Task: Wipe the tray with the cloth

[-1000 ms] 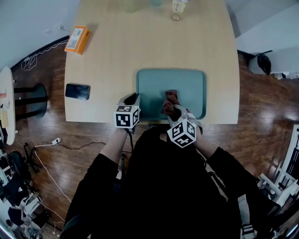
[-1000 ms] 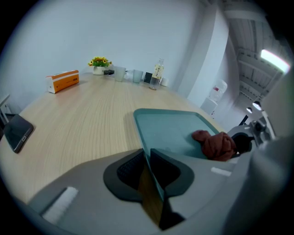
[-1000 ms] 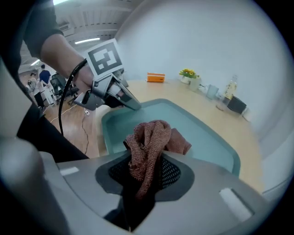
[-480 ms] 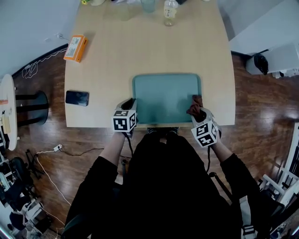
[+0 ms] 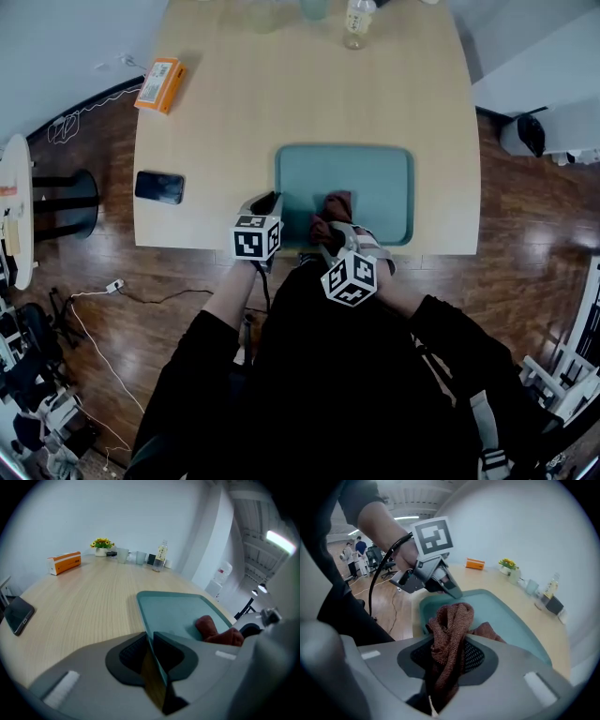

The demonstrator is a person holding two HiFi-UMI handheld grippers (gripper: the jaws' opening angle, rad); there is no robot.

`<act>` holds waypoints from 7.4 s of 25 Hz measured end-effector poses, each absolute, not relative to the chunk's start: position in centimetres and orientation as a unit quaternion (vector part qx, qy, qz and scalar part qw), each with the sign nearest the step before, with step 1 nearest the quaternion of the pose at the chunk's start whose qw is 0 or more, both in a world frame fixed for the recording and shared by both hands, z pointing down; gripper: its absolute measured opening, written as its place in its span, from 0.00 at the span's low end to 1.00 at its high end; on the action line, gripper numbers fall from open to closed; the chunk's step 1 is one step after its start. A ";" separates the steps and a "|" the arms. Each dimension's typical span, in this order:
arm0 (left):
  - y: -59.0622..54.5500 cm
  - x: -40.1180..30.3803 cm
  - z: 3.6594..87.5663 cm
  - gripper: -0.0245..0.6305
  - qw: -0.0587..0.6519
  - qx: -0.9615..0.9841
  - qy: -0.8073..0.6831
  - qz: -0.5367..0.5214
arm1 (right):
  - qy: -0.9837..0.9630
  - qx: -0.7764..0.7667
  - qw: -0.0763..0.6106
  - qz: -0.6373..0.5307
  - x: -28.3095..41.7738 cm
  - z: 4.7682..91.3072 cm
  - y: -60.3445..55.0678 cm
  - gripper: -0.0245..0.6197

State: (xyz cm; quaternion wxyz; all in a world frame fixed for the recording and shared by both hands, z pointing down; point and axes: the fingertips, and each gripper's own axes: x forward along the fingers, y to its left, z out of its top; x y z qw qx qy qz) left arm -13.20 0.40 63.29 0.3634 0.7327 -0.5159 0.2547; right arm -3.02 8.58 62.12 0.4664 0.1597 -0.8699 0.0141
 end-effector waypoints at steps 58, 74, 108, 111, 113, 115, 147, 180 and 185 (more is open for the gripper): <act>0.5 -13.1 63.6 0.08 0.359 0.734 -0.515 0.258 | -0.898 -0.002 0.441 -0.008 -4.7 62.5 10.1 0.20; 0.5 -13.1 63.4 0.08 0.359 0.734 -0.516 0.258 | -0.876 0.070 0.475 -0.054 -3.3 62.6 -6.9 0.20; 0.4 -13.1 63.6 0.08 0.351 0.732 -0.523 0.260 | -0.894 0.021 0.448 0.012 2.7 62.8 2.1 0.20; 0.4 -13.1 63.6 0.08 0.350 0.732 -0.523 0.260 | -0.888 0.082 0.452 0.037 3.5 62.7 -4.3 0.20; 0.4 -13.0 63.5 0.08 0.350 0.732 -0.523 0.261 | -0.881 0.108 0.459 0.040 4.3 62.6 -7.7 0.20; 0.5 -13.1 63.4 0.08 0.349 0.732 -0.523 0.261 | -0.876 0.111 0.468 0.039 4.7 62.5 -9.6 0.20; 0.5 -13.0 63.4 0.08 0.337 0.734 -0.526 0.266 | -0.877 0.136 0.459 0.048 11.6 62.6 -5.9 0.20; 0.4 -13.2 63.7 0.08 0.343 0.736 -0.521 0.265 | -0.859 0.254 0.411 0.168 14.9 62.6 3.8 0.20; 0.5 -13.3 63.6 0.08 0.344 0.736 -0.519 0.264 | -0.842 0.335 0.378 0.190 15.6 61.5 -0.5 0.20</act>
